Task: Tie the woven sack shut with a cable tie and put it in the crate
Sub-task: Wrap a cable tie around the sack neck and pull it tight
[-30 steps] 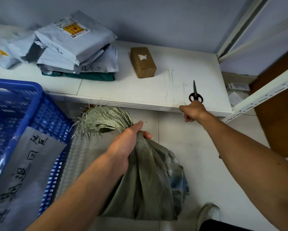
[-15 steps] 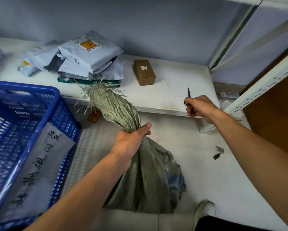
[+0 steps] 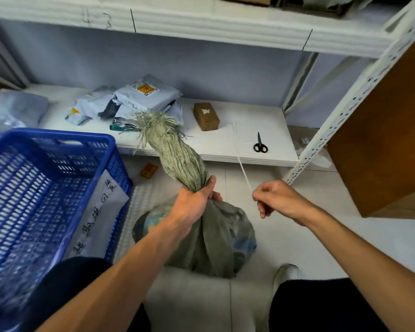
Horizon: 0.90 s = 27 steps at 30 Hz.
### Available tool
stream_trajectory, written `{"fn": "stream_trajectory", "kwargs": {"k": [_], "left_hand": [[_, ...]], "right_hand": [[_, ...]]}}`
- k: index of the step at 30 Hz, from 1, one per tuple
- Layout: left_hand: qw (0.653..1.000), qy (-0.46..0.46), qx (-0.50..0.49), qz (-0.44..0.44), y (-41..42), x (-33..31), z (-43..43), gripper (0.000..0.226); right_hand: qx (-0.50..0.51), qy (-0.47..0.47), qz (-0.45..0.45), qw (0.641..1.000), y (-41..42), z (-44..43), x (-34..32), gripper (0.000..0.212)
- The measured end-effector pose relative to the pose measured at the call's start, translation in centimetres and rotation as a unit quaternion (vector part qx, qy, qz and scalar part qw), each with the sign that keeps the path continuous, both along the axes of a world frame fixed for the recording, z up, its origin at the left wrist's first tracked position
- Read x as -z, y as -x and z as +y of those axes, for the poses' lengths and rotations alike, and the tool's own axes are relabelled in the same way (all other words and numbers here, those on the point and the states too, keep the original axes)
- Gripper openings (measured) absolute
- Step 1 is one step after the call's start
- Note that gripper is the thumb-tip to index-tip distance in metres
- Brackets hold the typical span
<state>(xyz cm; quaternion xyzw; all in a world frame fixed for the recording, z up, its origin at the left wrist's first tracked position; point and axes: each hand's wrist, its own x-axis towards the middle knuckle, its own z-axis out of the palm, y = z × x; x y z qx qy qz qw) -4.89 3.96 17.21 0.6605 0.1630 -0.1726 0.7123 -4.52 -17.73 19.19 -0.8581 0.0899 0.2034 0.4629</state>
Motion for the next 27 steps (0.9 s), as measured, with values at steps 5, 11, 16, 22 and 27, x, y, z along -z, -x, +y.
{"fn": "stream_trajectory", "kwargs": {"k": [5,11,16,22,27], "left_hand": [[0.998,0.057,-0.038,-0.007,2.8,-1.7,1.3,0.044],[0.984,0.129,-0.121,-0.004,5.6,-3.1,1.4,0.053],[0.990,0.081,-0.118,0.000,7.4,-2.0,0.3,0.048],[0.995,0.003,-0.073,0.063,7.4,-0.4,1.3,0.052],[0.996,-0.024,-0.033,0.082,7.5,-0.1,1.0,0.075]], "right_hand": [[0.018,-0.029,-0.017,0.999,6.9,2.6,-1.0,0.013],[-0.009,-0.053,-0.033,0.998,11.6,5.8,-0.9,0.011],[-0.042,-0.031,-0.051,0.997,11.9,7.4,-1.3,0.010],[-0.089,0.025,-0.039,0.995,11.9,7.8,-1.0,0.009],[-0.111,0.063,-0.054,0.990,11.2,7.9,-0.9,0.008]]}}
